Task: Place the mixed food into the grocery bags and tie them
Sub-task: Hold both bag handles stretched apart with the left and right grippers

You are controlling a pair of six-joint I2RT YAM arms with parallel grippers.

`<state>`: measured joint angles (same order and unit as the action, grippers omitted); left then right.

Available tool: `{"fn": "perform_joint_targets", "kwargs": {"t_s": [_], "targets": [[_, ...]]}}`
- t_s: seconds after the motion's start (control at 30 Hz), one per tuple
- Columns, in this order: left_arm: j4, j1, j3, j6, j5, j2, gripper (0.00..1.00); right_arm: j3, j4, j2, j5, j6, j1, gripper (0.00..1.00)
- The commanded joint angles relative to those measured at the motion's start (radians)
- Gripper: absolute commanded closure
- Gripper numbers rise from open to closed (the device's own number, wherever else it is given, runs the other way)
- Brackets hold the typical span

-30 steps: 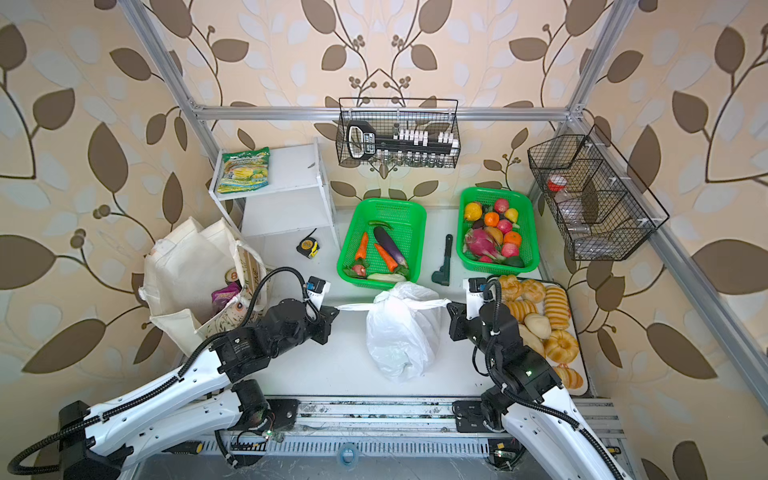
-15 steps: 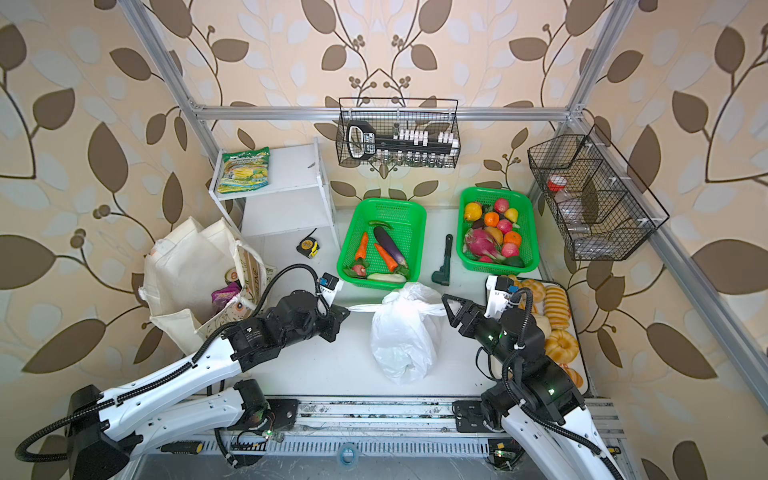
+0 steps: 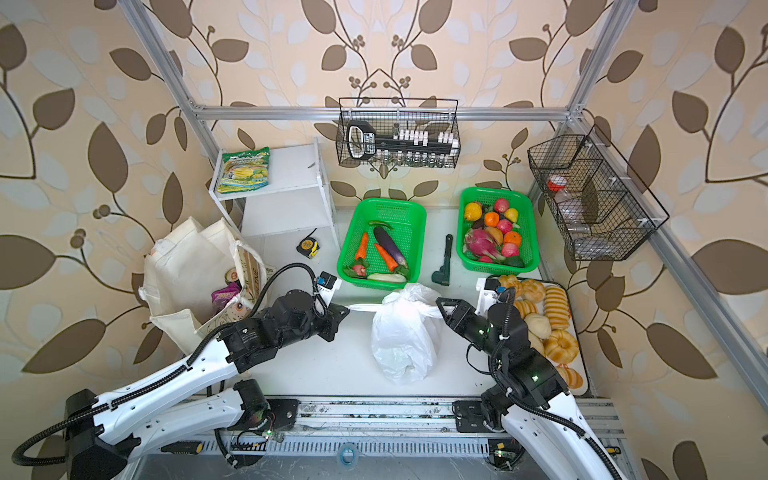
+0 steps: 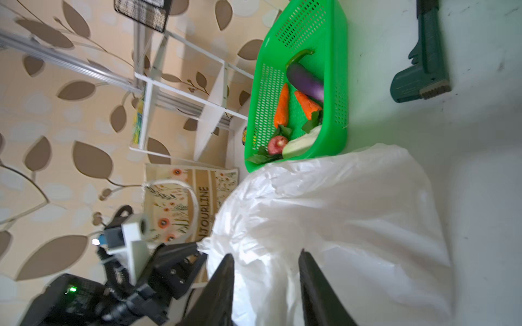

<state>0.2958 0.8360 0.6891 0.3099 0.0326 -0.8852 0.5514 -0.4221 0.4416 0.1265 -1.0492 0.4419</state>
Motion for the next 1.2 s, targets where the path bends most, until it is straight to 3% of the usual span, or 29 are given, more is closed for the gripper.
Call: {"fn": "perform_joint_targets", "kwargs": {"t_s": [0.0,0.07,0.23,0.27,0.33,0.4,0.5,0.67,0.83,0.9,0.97,1.0,1.07,1.1,1.13,1.17], "targets": [[-0.020,-0.008,0.047,-0.014,-0.001,0.014,1.00,-0.022,0.012,-0.006,-0.037,-0.006,-0.003,0.88],[-0.009,-0.008,0.052,-0.002,0.022,0.015,1.00,-0.018,-0.006,-0.007,-0.072,0.029,-0.003,1.00],[0.008,-0.008,0.052,-0.006,0.060,0.032,1.00,-0.013,-0.030,-0.021,-0.183,0.082,-0.003,1.00],[0.001,-0.008,0.049,-0.023,0.039,0.037,0.95,-0.017,-0.021,-0.022,-0.181,0.086,-0.003,1.00],[-0.015,-0.008,0.044,-0.077,-0.032,0.039,0.56,-0.024,-0.004,-0.018,-0.165,0.090,-0.004,1.00],[-0.015,-0.008,0.046,-0.146,-0.110,0.037,0.33,-0.028,0.001,-0.010,-0.141,0.094,-0.004,1.00],[-0.002,-0.008,0.067,-0.215,-0.177,0.017,0.14,-0.034,0.003,-0.008,-0.135,0.100,-0.003,1.00],[0.071,-0.008,0.156,-0.387,-0.148,-0.073,0.02,-0.036,0.019,-0.012,-0.137,0.113,-0.003,1.00],[0.165,-0.008,0.268,-0.541,-0.108,-0.219,0.01,-0.034,0.019,-0.013,-0.131,0.115,-0.003,1.00],[0.237,-0.008,0.331,-0.595,-0.151,-0.284,0.04,-0.032,0.018,-0.015,-0.128,0.118,-0.003,1.00],[0.312,-0.008,0.389,-0.635,-0.206,-0.341,0.16,-0.028,0.015,-0.018,-0.128,0.126,-0.003,1.00],[0.338,-0.008,0.408,-0.642,-0.219,-0.360,0.29,-0.028,0.013,-0.018,-0.131,0.127,-0.003,1.00],[0.393,-0.009,0.454,-0.622,-0.219,-0.392,0.68,-0.024,0.010,-0.016,-0.139,0.136,-0.004,1.00],[0.406,-0.010,0.465,-0.609,-0.218,-0.398,0.83,-0.022,0.006,-0.015,-0.146,0.142,-0.003,1.00],[0.413,-0.011,0.472,-0.595,-0.218,-0.395,0.95,-0.017,0.001,-0.012,-0.160,0.154,-0.003,1.00],[0.411,-0.011,0.471,-0.580,-0.216,-0.384,1.00,-0.011,-0.002,-0.007,-0.175,0.169,-0.003,1.00]]}}
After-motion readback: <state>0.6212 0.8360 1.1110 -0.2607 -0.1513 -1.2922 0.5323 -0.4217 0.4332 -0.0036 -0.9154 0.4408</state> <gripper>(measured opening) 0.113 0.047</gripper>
